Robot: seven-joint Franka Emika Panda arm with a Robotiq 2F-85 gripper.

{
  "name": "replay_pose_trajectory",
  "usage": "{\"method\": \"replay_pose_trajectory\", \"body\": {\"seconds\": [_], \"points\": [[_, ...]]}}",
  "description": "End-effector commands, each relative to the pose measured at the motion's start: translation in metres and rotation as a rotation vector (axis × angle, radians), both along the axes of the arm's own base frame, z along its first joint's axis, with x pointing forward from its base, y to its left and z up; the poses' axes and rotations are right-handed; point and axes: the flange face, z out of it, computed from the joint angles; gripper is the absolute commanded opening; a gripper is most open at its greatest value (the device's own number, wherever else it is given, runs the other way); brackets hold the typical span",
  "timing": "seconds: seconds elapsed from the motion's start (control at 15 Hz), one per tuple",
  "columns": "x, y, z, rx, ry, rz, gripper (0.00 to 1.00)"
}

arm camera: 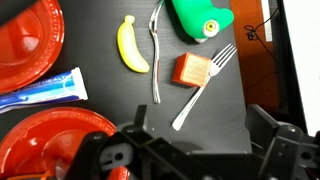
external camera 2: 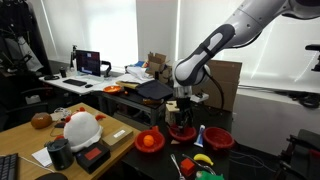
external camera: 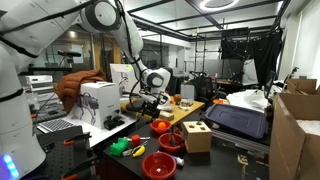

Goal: Remove the red block from the bowl

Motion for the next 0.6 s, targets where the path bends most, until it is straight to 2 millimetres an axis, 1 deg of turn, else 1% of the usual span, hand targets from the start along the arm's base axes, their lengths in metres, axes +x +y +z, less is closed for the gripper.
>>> {"method": "replay_pose_trajectory", "body": {"seconds": [0.0, 0.33, 0.53], "points": [[-0.009, -0.02, 0.042, -0.023, -0.027, -0.056, 1.0], [-0.004, -0.049, 0.089, -0.033, -0.067, -0.093, 1.0], [-0.002, -0.066, 0.122, -0.024, -0.064, -0.111, 1.0]]}}
